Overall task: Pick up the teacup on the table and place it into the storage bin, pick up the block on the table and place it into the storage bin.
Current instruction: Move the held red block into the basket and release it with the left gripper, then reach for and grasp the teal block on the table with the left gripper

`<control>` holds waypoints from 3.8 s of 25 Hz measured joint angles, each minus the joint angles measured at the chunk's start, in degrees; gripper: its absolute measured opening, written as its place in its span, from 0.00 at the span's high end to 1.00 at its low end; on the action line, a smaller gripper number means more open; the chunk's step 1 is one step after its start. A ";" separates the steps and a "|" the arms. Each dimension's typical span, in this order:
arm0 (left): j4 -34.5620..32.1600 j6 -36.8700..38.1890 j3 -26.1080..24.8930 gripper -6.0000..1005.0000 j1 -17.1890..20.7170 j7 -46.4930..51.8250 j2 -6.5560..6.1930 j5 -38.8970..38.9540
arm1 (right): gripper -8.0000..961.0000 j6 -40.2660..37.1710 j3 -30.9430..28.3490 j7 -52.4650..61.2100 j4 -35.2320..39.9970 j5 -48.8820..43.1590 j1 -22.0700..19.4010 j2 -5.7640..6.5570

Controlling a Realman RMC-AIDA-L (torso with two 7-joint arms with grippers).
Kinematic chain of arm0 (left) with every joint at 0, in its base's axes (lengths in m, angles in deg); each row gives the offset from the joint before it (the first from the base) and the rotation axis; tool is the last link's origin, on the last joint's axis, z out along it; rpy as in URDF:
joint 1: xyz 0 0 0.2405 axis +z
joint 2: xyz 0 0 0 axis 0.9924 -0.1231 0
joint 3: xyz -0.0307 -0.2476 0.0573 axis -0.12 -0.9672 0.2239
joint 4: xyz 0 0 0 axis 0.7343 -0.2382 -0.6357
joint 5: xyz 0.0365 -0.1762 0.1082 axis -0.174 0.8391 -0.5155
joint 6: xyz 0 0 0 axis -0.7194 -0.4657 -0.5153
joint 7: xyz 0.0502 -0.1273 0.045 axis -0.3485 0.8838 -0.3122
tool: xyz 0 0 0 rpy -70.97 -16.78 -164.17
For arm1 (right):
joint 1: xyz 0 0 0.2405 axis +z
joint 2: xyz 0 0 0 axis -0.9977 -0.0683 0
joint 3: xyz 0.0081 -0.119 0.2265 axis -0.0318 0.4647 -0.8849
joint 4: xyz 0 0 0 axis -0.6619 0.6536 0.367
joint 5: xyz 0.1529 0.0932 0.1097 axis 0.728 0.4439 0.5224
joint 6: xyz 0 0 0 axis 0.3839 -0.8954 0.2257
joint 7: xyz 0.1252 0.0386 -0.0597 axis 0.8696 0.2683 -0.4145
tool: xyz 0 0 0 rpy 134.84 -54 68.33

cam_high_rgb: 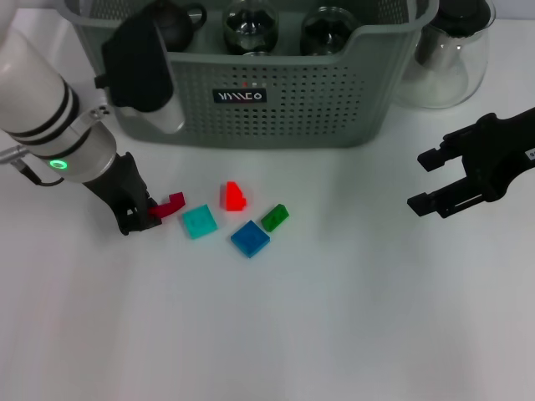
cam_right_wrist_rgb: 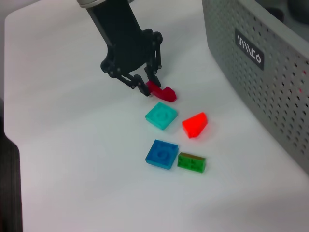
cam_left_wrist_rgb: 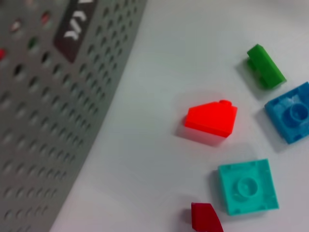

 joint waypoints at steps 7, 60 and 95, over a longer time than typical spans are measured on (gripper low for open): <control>-5.83 6.59 -8.16 0.83 1.59 0.95 0.00 5.69 | 0.16 -1.52 -0.04 1.24 0.00 -0.11 0.30 1.90; 2.78 -2.59 -17.88 0.56 -22.54 29.42 -7.92 9.05 | 0.16 -3.69 0.53 4.01 -0.47 -1.40 1.81 3.95; -12.63 8.65 7.12 0.24 1.22 18.71 -0.05 8.81 | 0.16 -2.21 0.73 3.08 -1.50 -1.41 1.71 2.54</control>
